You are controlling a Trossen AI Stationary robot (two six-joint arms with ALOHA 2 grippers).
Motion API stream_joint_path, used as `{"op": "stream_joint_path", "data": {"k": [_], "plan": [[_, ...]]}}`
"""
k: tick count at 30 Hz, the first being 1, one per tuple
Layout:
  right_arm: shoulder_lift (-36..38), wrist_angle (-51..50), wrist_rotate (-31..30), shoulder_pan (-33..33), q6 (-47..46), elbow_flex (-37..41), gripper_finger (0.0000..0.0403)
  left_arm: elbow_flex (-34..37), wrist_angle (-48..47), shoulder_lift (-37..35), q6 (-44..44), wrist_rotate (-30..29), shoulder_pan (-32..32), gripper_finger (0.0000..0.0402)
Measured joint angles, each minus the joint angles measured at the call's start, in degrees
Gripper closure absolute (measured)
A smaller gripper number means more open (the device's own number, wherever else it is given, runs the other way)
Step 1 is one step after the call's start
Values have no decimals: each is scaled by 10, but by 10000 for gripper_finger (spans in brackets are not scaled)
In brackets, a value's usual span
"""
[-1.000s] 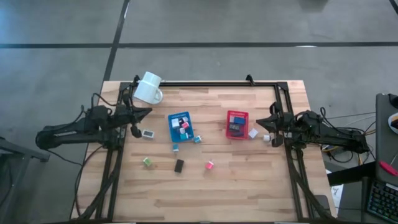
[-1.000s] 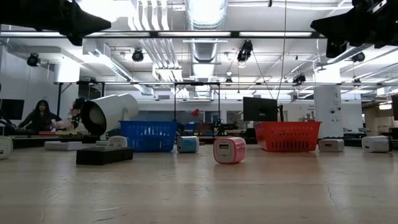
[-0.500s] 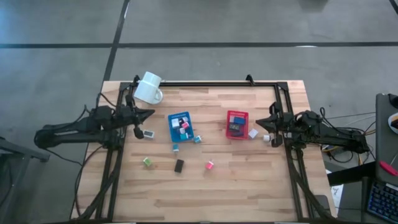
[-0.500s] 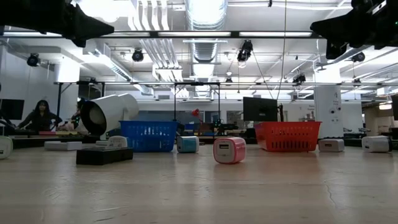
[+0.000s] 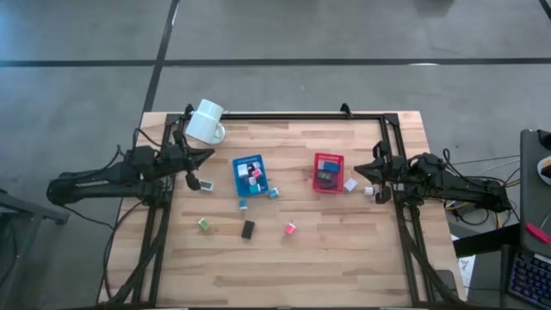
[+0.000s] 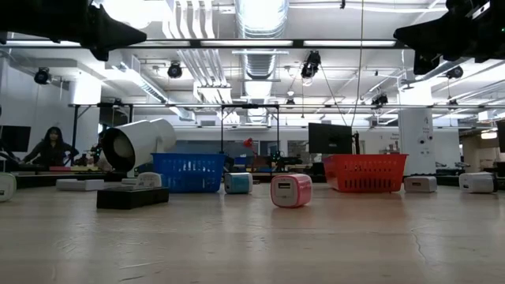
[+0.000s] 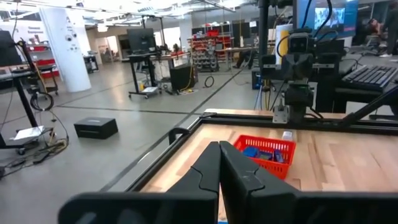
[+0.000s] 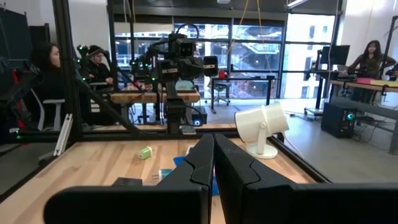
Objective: Pick & Place Office items
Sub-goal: Put the white digital clock into the red bin
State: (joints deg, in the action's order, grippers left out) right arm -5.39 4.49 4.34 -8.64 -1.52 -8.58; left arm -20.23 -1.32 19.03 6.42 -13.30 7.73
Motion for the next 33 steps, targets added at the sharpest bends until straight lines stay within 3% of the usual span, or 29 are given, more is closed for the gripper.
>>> {"op": "stream_joint_path", "data": {"k": [10,33], "plan": [[0,-1,-16,0,0,2,394,8,0,7,44,0,0,392],[-1,0,-15,0,-3,5,394,7,5,22,21,-13,0,400]]}}
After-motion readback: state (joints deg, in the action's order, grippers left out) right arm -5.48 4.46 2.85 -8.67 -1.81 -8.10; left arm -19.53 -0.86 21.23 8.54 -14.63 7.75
